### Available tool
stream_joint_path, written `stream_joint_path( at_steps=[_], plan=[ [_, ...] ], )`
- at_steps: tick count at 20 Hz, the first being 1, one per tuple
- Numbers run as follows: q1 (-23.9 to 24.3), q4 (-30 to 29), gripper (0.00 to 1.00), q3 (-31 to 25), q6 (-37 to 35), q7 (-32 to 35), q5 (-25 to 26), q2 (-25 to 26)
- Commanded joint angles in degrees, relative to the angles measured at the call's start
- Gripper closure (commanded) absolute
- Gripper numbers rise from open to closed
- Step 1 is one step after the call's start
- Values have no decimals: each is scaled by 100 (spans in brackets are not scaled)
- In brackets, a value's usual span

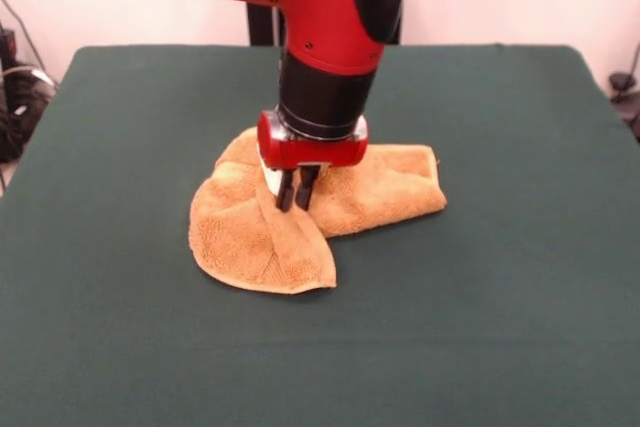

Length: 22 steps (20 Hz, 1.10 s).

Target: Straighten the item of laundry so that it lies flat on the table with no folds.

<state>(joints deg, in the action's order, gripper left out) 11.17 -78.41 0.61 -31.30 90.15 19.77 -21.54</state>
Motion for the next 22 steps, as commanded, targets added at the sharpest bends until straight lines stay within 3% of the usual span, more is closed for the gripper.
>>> stream_joint_path(
  at_steps=[1, 11, 17, 22],
  plan=[
    [-315, 246, 100, -255, 79, 1399, -465, 305],
    [-2137, 1878, 100, 1439, -589, 2908, -673, 1596],
    [-2630, 2826, 100, 1927, -1263, 3510, -864, 2293],
    [-2702, 3212, 100, 1907, -1535, 3779, -978, 2526]
  ],
)
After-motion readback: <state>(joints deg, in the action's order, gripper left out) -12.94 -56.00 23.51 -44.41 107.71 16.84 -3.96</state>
